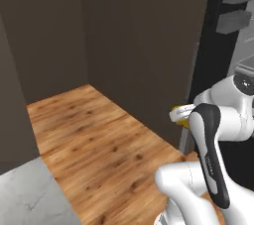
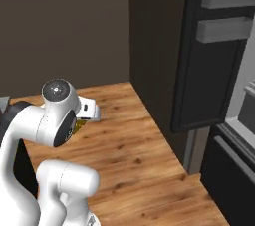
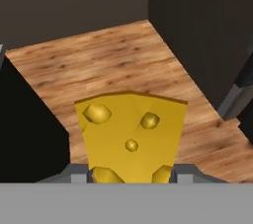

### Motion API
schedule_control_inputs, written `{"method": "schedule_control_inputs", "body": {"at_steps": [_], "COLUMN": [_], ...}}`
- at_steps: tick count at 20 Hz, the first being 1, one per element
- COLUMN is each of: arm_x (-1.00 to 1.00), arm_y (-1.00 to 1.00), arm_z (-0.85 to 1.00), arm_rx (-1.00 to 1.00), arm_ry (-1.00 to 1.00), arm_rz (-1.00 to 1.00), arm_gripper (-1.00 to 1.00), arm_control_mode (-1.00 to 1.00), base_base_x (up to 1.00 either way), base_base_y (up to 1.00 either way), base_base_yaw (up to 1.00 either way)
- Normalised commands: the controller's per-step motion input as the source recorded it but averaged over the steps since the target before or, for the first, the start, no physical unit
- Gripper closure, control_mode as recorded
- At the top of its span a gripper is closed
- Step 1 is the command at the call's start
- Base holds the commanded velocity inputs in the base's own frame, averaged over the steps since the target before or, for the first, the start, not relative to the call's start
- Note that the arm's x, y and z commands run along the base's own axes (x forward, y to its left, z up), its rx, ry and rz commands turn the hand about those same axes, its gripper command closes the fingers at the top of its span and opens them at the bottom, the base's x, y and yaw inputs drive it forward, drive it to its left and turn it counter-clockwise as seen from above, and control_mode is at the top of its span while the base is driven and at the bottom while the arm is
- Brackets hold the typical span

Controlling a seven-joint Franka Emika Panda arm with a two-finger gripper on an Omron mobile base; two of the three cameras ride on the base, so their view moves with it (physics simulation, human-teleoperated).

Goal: Retrieve the sausage and cheese from the fridge and place them on the cutting board on the counter.

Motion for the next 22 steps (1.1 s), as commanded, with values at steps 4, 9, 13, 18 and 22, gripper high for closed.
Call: {"method": "schedule_control_inputs", "body": {"at_steps": [4,9,13,18,22], "arm_x": [0.00,0.00,0.00,0.00,0.00], "arm_y": [0.00,0.00,0.00,0.00,0.00], "arm_z": [0.00,0.00,0.00,0.00,0.00], "arm_rx": [0.00,0.00,0.00,0.00,0.00], "arm_ry": [0.00,0.00,0.00,0.00,0.00], "arm_rz": [0.00,0.00,0.00,0.00,0.00], "arm_gripper": [1.00,1.00,1.00,1.00,1.00], "arm_control_mode": [1.00,1.00,1.00,1.00,1.00], "base_base_x": [-0.02,-0.77,-1.00,-1.00,-0.79], "base_base_y": [-0.06,-0.27,-0.15,-0.14,0.37], "base_base_yaw": [0.48,0.40,0.35,0.17,0.05]}}
